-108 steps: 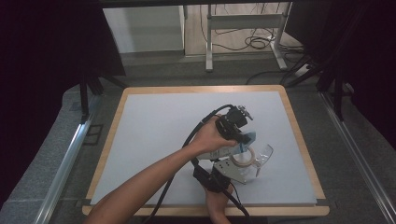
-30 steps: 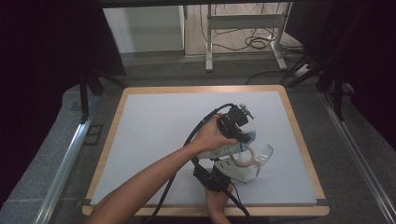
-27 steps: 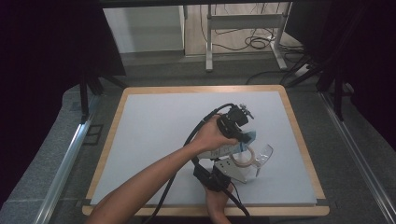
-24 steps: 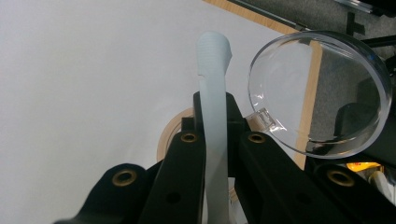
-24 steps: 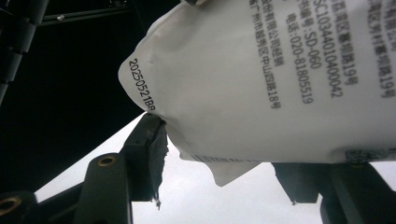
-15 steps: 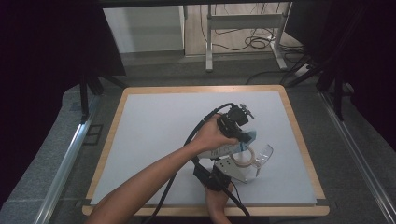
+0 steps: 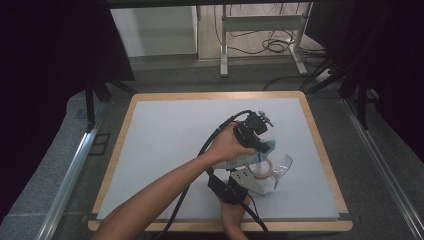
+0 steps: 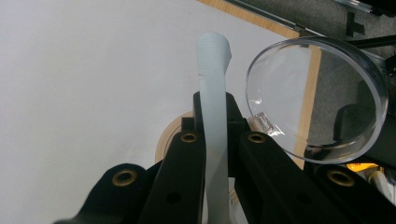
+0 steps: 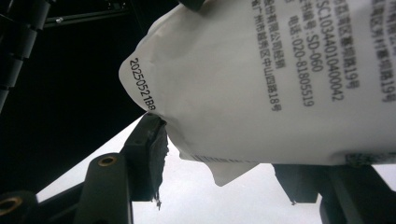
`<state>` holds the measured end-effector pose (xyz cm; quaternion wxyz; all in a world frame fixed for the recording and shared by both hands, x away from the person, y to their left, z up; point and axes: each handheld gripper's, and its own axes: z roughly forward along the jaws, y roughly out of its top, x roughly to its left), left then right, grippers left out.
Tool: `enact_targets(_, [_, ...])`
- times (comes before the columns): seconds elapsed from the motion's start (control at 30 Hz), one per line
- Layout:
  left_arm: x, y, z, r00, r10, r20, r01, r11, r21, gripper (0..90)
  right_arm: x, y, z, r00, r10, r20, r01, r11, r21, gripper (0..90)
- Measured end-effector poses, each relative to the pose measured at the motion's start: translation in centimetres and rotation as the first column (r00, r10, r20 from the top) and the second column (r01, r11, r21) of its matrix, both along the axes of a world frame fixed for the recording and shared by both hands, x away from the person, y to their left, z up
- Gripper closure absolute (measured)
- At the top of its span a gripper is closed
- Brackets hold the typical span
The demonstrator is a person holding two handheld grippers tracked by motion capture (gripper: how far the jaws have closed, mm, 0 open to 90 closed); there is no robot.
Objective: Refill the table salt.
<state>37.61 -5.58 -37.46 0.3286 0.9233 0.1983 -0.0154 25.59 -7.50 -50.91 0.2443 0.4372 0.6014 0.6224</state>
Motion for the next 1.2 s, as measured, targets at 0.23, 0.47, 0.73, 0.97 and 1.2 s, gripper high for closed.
enact_targets(0.23, [0.04, -0.06, 0.05, 1.0000, -0.001, -0.001, 0.001, 1.0000, 0.006, 90.0, -0.03, 0.01, 0.12, 1.0000, 0.001, -0.005, -0.001, 1.0000, 0.007, 41.6])
enact_targets(0.47, [0.02, -0.15, 0.07, 1.0000, -0.004, -0.002, 0.004, 1.0000, 0.005, 90.0, -0.01, -0.03, 0.18, 1.0000, -0.002, 0.007, 0.002, 1.0000, 0.002, 41.7])
enact_targets(0.73, [-0.07, -0.15, 0.19, 1.0000, -0.001, 0.001, 0.001, 1.0000, 0.004, 90.0, -0.05, 0.01, 0.33, 1.0000, -0.001, 0.007, 0.001, 1.0000, 0.003, 41.8])
enact_targets(0.97, [-0.06, -0.24, 0.15, 1.0000, -0.004, -0.002, 0.004, 1.0000, 0.007, 90.0, -0.04, -0.08, 0.31, 0.9999, -0.004, 0.012, 0.004, 1.0000, -0.005, 41.9])
enact_targets(1.2, [-0.07, -0.32, 0.15, 1.0000, -0.004, -0.002, 0.004, 1.0000, 0.006, 90.0, -0.02, -0.11, 0.40, 0.9999, -0.005, 0.012, 0.005, 1.0000, 0.000, 42.4])
